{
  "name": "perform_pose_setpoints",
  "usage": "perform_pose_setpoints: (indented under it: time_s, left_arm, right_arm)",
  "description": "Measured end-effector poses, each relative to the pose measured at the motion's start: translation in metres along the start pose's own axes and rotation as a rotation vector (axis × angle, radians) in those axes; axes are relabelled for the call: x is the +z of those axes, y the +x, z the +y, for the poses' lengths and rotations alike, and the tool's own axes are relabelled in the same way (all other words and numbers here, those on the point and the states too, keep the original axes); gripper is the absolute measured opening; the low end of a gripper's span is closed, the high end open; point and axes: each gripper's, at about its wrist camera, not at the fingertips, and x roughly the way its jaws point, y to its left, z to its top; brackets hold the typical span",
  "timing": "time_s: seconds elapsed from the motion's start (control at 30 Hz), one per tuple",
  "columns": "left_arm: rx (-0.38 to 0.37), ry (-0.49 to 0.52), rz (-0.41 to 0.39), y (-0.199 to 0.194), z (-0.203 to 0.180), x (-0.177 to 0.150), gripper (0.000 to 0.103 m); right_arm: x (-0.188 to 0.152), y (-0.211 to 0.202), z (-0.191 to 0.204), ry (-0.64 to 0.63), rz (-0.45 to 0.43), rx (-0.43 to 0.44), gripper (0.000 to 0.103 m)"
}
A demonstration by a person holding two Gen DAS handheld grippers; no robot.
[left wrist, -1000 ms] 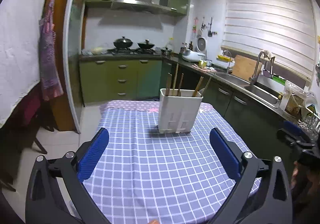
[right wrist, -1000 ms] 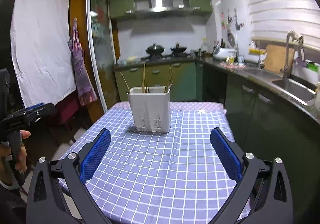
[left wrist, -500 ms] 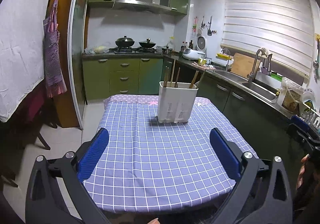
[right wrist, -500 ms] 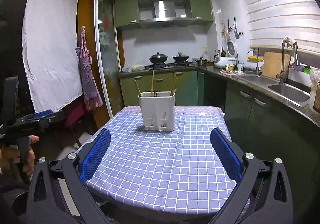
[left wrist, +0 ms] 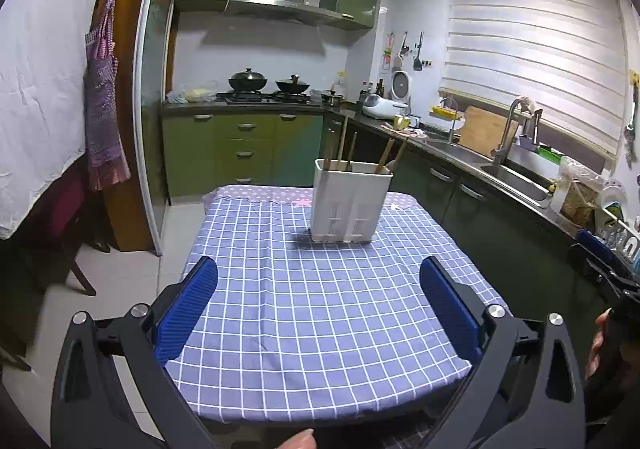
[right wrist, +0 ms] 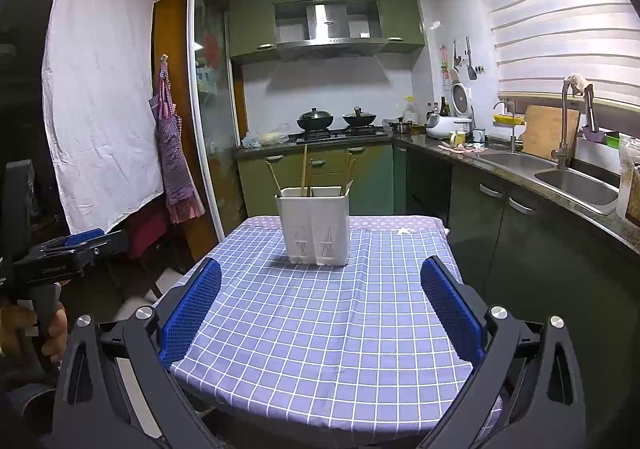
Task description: Organize utensils
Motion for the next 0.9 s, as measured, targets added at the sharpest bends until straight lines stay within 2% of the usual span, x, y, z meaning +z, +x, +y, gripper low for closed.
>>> perform_pose_setpoints:
  time_s: [0.9]
  left_arm:
    - [-0.008, 0.006, 0.023, 0.0024, -0.0025, -0.0010, 0.096]
  right_arm:
    - [-0.0014, 0.0030, 0.0022, -0.012, 0.011, -0.020, 0.098]
